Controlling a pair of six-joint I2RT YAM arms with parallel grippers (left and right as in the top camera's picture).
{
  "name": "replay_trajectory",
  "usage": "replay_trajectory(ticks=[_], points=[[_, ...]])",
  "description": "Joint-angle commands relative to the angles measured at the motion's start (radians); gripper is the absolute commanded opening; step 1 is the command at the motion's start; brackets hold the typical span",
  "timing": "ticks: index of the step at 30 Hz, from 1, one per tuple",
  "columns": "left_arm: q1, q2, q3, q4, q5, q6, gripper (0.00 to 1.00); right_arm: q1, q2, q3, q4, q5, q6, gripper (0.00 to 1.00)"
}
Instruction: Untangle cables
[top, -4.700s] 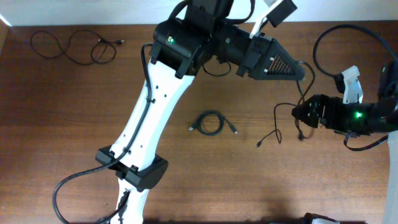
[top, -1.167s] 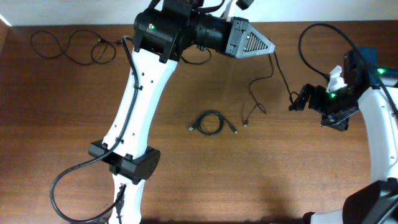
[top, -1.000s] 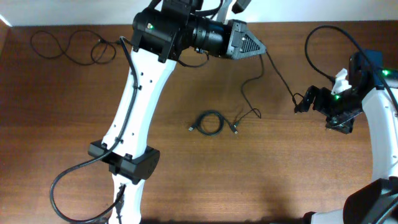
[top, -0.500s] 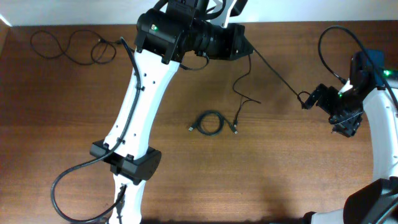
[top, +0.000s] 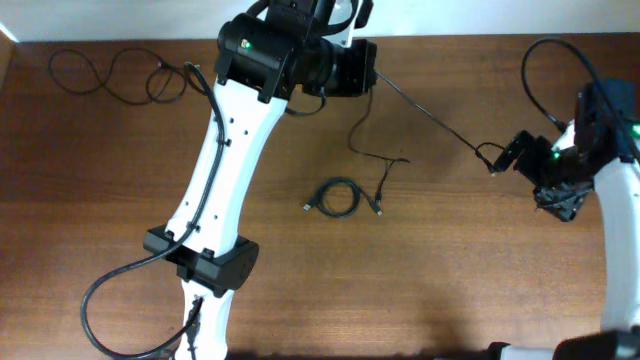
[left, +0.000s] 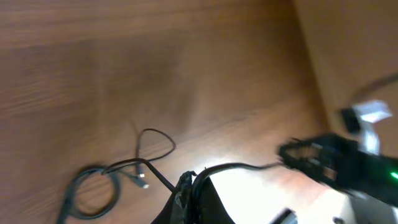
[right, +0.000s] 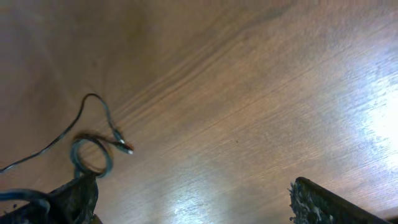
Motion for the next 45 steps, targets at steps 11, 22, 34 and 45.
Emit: replay_trajectory(ticks=[11,22,34,45], points=[[0.045,-0.051,0.034,-0.022,-0.294,-0.084,0.0,-0.023,-0.288,0.027,-0.011,0.238,-0.016,0.98],[0.045,-0.051,0.034,0.14,0.454,0.131,0.0,-0.023,-0.3,0.027,-0.02,-0.064,-0.178,0.98],[-0.04,-0.051,0.034,0.175,0.651,0.183,0.0,-0.003,-0.148,0.023,-0.096,-0.436,-0.496,0.98],[-0.09,-0.051,0.034,0.254,0.853,0.179,0.0,0.024,0.031,0.023,-0.036,-0.42,-0.496,0.98]])
